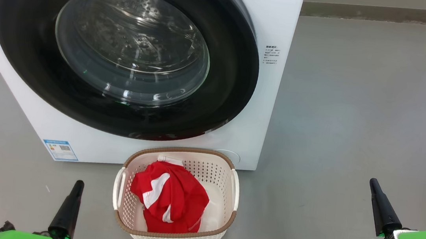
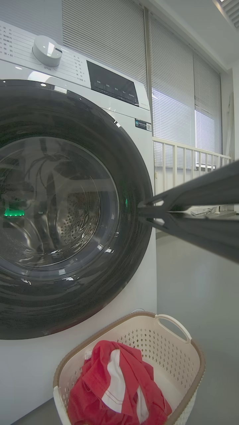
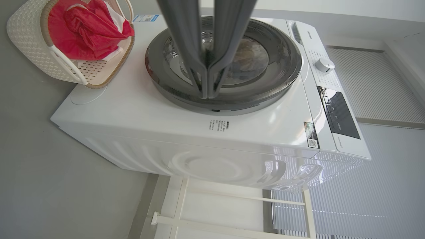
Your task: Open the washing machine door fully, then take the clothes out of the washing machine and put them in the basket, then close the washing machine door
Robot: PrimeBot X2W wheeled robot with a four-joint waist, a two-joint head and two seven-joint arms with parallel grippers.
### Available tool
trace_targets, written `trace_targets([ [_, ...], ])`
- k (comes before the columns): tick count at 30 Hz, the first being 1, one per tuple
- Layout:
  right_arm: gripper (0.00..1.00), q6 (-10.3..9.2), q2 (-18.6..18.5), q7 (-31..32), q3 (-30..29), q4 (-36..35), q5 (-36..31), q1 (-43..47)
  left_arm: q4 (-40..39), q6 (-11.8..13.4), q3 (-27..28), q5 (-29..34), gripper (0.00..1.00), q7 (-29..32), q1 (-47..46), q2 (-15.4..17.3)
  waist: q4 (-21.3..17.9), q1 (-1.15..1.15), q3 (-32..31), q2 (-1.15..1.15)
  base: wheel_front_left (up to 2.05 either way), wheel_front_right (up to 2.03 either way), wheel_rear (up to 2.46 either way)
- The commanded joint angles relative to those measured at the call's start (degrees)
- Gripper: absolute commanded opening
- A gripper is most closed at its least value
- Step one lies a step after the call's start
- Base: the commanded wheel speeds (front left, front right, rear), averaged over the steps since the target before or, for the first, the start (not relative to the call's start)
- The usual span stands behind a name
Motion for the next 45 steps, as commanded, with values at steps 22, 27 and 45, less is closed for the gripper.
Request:
trace_targets([
  [22, 0.00, 0.02, -0.32, 0.32, 0.79, -1.69, -0.05, -2.47, -1.20, -0.40, 1.99, -0.40, 0.00, 0.19, -2.26, 0.61, 0.00, 0.00, 0.00, 0.00, 0.00, 0.00, 0.00],
  [27, 0.00, 0.02, -0.31, 0.33, 0.78, -1.68, -0.06, -2.47, -1.20, -0.40, 1.99, -0.40, 0.00, 0.19, -2.26, 0.61, 0.00, 0.00, 0.00, 0.00, 0.00, 0.00, 0.00],
  [45, 0.00, 0.02, -0.30, 0.35, 0.75, -1.68, -0.08, -2.47, -1.20, -0.40, 1.99, -0.40, 0.00, 0.19, -2.26, 0.61, 0.00, 0.00, 0.00, 0.00, 0.00, 0.00, 0.00],
])
